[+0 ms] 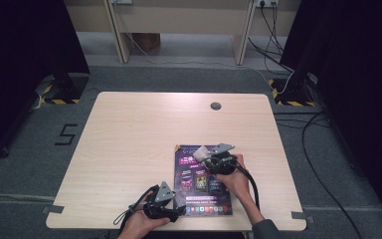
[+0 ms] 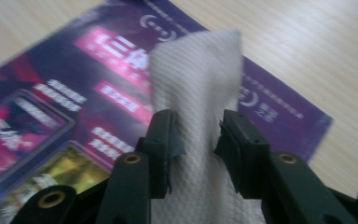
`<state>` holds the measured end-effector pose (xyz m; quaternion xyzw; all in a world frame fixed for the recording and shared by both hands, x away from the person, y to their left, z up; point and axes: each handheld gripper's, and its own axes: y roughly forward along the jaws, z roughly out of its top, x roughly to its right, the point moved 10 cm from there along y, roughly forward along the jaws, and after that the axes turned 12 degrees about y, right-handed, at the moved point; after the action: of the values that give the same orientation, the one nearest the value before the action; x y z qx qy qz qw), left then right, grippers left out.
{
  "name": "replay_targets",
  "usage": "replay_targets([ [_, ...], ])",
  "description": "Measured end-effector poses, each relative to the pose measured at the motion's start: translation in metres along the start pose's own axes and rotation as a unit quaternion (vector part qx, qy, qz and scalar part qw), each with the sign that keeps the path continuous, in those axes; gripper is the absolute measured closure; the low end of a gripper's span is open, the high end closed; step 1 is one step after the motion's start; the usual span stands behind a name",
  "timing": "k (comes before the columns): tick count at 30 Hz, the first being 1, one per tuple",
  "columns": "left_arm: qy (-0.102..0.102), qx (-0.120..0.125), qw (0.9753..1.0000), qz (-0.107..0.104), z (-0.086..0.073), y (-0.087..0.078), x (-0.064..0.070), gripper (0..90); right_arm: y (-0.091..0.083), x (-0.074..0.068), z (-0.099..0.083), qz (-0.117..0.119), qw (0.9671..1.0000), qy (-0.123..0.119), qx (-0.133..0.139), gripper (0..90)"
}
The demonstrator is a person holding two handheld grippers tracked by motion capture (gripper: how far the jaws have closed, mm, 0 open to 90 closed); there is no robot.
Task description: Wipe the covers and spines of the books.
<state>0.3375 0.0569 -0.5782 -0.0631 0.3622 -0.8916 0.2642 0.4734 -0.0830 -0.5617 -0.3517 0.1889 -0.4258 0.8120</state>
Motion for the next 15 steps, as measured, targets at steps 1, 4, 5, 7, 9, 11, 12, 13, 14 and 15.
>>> replay_targets([
  [1,0.000,0.001,1.0000,0.001,0.000,0.000,0.000,37.3,-0.001,0.000,0.001,-0.001,1.0000,-0.009,0.002,64.4],
  [4,-0.003,0.005,1.0000,0.001,0.000,0.000,0.000,37.1,-0.004,-0.004,0.004,0.005,0.9997,-0.022,0.005,66.5],
  [5,-0.003,0.005,1.0000,0.001,0.000,0.000,0.000,36.9,-0.004,-0.005,0.004,0.004,0.9996,-0.027,0.002,67.4],
  [7,-0.004,0.006,1.0000,0.001,-0.001,0.000,0.000,36.6,0.001,-0.006,0.001,0.004,0.9995,-0.030,-0.007,67.7],
  [9,-0.002,0.007,1.0000,0.002,-0.001,0.000,0.000,36.4,0.007,-0.005,-0.002,0.002,0.9994,-0.030,-0.014,69.3],
  [11,-0.002,0.008,1.0000,0.004,-0.001,0.000,0.000,36.1,0.009,-0.003,0.000,0.009,0.9997,-0.017,-0.012,70.6],
  [12,-0.002,0.008,1.0000,0.005,-0.001,0.000,0.000,35.8,0.010,0.001,0.001,0.007,0.9998,-0.015,-0.013,70.6],
  [13,-0.002,0.008,1.0000,0.005,-0.001,0.000,-0.001,35.3,0.012,0.005,0.002,0.002,0.9999,-0.007,-0.010,70.4],
  [14,0.000,0.009,0.9999,0.005,-0.001,0.000,-0.001,34.8,0.013,0.010,0.003,0.000,1.0000,-0.002,-0.005,70.3],
  [15,0.000,0.009,1.0000,0.004,-0.001,0.000,-0.001,34.4,0.014,0.015,0.004,-0.002,1.0000,0.008,-0.003,70.3],
])
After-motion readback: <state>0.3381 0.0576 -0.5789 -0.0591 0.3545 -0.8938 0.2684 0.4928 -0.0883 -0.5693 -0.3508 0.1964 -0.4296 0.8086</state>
